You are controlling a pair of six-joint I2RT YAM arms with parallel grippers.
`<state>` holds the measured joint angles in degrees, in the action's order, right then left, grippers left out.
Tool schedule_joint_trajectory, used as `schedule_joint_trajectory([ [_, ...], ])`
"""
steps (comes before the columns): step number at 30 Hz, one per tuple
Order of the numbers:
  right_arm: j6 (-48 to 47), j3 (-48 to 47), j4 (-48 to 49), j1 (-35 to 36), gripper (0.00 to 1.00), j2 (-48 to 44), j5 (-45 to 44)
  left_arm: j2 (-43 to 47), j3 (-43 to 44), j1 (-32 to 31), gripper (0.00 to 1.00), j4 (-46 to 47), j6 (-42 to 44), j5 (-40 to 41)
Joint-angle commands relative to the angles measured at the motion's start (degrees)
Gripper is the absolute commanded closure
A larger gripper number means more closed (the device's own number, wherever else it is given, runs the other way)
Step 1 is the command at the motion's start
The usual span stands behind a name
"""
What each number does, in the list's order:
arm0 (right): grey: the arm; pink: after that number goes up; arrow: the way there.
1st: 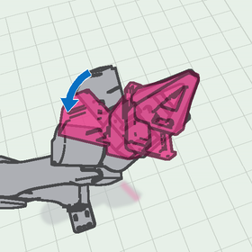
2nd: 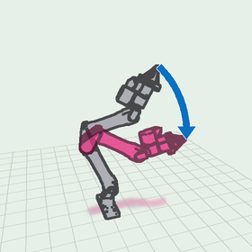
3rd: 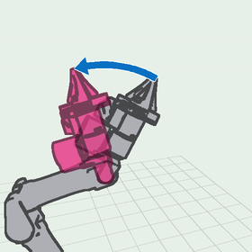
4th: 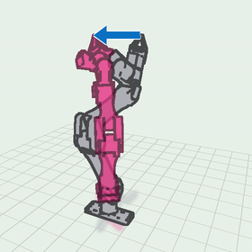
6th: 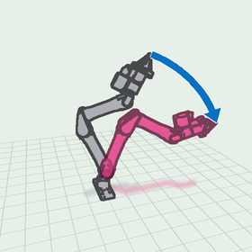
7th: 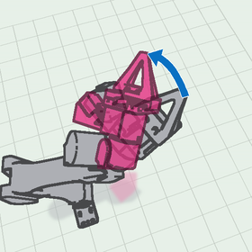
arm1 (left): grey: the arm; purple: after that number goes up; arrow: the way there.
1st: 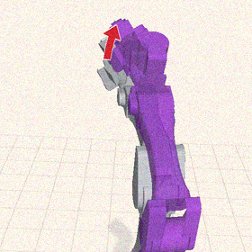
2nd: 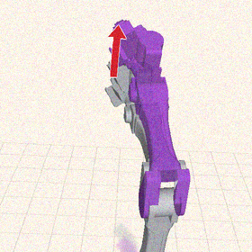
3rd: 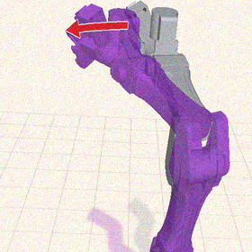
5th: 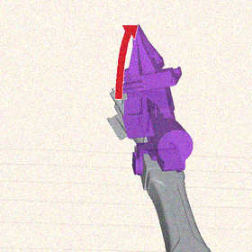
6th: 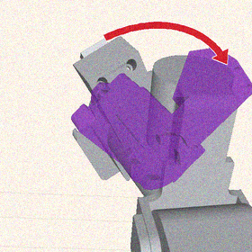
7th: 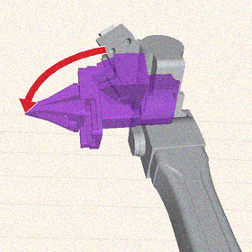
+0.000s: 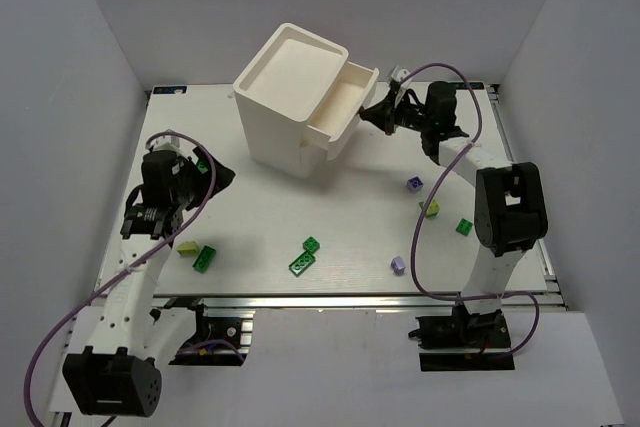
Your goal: Sort the legos into containers by color
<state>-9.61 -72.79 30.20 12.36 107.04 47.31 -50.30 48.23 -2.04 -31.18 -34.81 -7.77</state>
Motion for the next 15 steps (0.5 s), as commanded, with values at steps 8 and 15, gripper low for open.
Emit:
schedule_joint_trajectory([
  [8, -1.5, -0.9, -4.6, -1.4, 0.66, -3.2, 3.8, -13.2, 4.1, 0.0, 0.06, 3.8, 4.3, 9.0],
  [15, -4.4, 0.4, -13.9, -2.6, 0.22, -8.4, 1.0, -26.3, 10.7, 1.1, 0.04, 2.5, 5.4, 20.2],
])
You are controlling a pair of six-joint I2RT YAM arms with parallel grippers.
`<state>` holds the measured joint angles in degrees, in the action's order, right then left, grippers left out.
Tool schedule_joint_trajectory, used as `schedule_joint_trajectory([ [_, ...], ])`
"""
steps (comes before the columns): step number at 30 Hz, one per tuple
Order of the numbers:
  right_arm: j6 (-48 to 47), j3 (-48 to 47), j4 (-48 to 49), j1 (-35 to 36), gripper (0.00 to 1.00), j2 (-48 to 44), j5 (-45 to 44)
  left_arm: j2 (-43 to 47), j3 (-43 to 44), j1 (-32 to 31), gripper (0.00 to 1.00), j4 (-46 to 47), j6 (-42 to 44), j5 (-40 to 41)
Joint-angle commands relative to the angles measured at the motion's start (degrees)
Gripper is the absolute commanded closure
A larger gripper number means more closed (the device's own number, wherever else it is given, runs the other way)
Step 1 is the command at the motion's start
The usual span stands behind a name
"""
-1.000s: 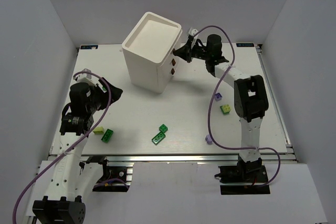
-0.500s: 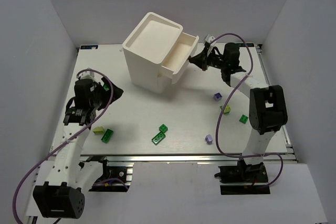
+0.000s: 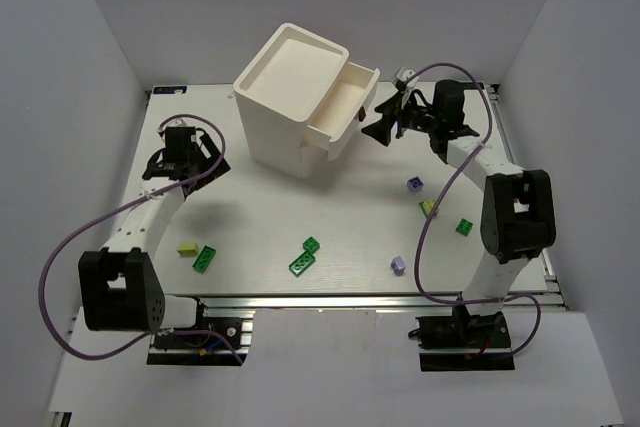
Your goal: Sort the legos into containers by color
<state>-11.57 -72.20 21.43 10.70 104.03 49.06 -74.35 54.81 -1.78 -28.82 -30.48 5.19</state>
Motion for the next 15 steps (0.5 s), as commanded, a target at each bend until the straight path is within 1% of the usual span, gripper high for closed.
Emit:
schedule_joint_trajectory([
  [1, -3.2, 0.0, -6.9, -1.0, 0.16, -6.2, -1.3, -4.0, 5.1, 0.8, 0.04, -0.6, 0.4, 8.3],
  [3, -5.1, 0.7, -11.8, -1.7, 0.15, -8.7, -3.4, -9.5, 8.2, 1.9, 0.04, -2.6, -1.9, 10.3],
  [4, -5.7, 1.0, -13.2, -2.2, 0.13, -9.7, -4.0, -13.2, 9.3, 1.9, 0.04, -3.4, -4.4, 10.8],
  [7, -7.8, 3.8, -17.4, -3.1, 0.11, -13.4, -6.3, -18.8, 13.5, 2.5, 0.04, -6.6, -9.6, 12.7],
  [8, -8.5, 4.6, -18.3, -3.3, 0.11, -14.3, -6.3, -22.0, 14.4, 3.1, 0.04, -6.9, -10.5, 13.2],
  [11, -10.7, 8.9, -20.1, -4.2, 0.11, -18.8, -6.5, -26.4, 17.9, 3.6, 0.04, -6.6, -13.3, 13.3],
  [12, -11.9, 10.1, -20.5, -4.6, 0.11, -21.2, -6.0, -29.5, 20.5, 3.6, 0.04, -6.9, -14.1, 12.9],
  [14, -13.0, 12.9, -21.3, -4.8, 0.11, -24.7, -5.4, -33.8, 23.7, 4.2, 0.04, -8.1, -15.7, 12.9],
  [15, -13.8, 13.7, -21.3, -5.0, 0.11, -25.7, -5.2, -35.1, 26.7, 4.2, 0.04, -8.2, -15.9, 12.5],
])
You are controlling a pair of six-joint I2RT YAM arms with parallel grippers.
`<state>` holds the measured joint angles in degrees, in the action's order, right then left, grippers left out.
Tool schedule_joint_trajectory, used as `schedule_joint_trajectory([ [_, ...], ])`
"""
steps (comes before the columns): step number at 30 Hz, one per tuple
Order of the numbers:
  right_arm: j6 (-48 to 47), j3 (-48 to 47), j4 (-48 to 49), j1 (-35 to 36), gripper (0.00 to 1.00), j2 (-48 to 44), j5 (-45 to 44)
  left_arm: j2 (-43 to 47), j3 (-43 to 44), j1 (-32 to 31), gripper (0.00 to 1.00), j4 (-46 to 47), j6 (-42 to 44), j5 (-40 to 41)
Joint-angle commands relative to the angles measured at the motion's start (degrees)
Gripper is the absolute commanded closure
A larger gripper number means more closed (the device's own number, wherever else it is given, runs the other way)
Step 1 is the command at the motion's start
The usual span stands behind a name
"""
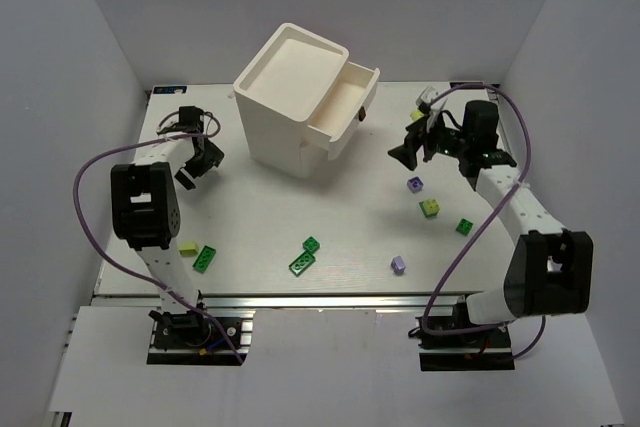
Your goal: Sort the legos into containers by color
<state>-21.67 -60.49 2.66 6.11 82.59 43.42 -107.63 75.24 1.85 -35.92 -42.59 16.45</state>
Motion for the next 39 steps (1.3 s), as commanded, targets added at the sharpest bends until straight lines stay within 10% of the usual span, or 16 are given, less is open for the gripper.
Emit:
schedule_joint_trajectory([
  [1, -4.1, 2.9, -4.5, -0.4, 0.11, -5.4, 0.9, -3.0, 7.9, 0.5, 0.05, -1.3, -4.3, 1.2],
  [14, -4.3, 8.6, -7.3, -1.3, 0.11, -12.8, 2.1, -16.1, 22.8, 3.3, 0.10, -9.7, -7.2, 0.0],
  [23, -5.1, 8.0, -9.2, -1.5, 0.12, -13.0, 2.4, -13.0, 16.8, 3.3, 0.49, -5.6, -6.8, -3.4],
  [35, -6.6, 9.0, -12.8, -1.4, 0.16, -15.7, 2.2, 10.5, -5.1, 2.5, 1.00, 4.5, -1.4, -16.3],
  [39, -7.7, 10.4, -13.3, -1.1, 0.22, -16.0, 1.8, 26.0, -16.2, 1.1, 1.00, 8.1, -0.8, -25.6],
])
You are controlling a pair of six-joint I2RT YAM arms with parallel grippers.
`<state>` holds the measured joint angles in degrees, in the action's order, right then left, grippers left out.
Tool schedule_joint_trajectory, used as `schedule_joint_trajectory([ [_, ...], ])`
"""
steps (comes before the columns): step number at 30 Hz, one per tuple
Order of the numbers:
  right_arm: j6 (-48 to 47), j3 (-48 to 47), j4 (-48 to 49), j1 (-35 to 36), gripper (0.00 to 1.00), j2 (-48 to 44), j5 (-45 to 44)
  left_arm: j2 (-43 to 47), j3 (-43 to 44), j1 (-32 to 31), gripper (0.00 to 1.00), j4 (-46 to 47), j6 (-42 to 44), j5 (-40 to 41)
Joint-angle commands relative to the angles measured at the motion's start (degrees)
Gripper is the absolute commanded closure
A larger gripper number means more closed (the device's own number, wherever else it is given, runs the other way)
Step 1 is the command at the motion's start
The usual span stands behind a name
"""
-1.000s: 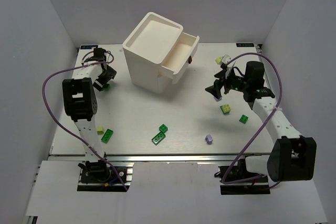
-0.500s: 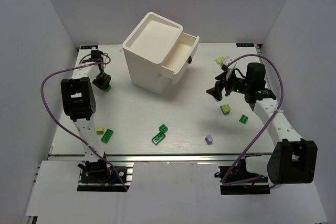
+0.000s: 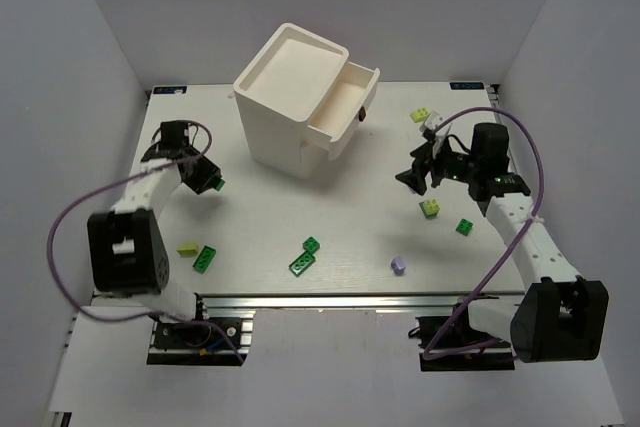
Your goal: Sort the legos into containers by color
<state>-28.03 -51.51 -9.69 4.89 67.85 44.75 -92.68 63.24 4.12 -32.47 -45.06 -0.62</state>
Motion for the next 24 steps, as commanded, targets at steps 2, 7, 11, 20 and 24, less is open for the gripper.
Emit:
schedule_joint_trajectory([
  [2, -2.2, 2.0, -0.6, -0.1, 0.35, -1.5, 0.6, 21.5, -9.9, -1.1, 1.00, 7.4, 2.4, -13.2],
  [7, -2.6, 2.8, -0.6, -0.1, 1.00, -0.4, 0.7, 36.2, -15.1, -2.7, 1.00, 14.9, 4.0, -28.8],
  [11, -1.9, 2.5, -0.3, 0.2, 1.00, 0.7, 2.2, 36.5, -11.0, -5.7, 1.00, 15.2, 3.1, -33.7],
  [20, 11.2, -1.8, 2.4, 0.0, 0.40, 2.5, -6.5, 13.6, 16.3, -21.9, 1.00, 11.8, 7.7, -25.7],
  [24, 18.5, -8.6, -3.0, -0.2, 0.26, 5.9, -14.5, 1.1, 35.9, -28.0, 1.00, 0.5, 13.2, -18.1],
])
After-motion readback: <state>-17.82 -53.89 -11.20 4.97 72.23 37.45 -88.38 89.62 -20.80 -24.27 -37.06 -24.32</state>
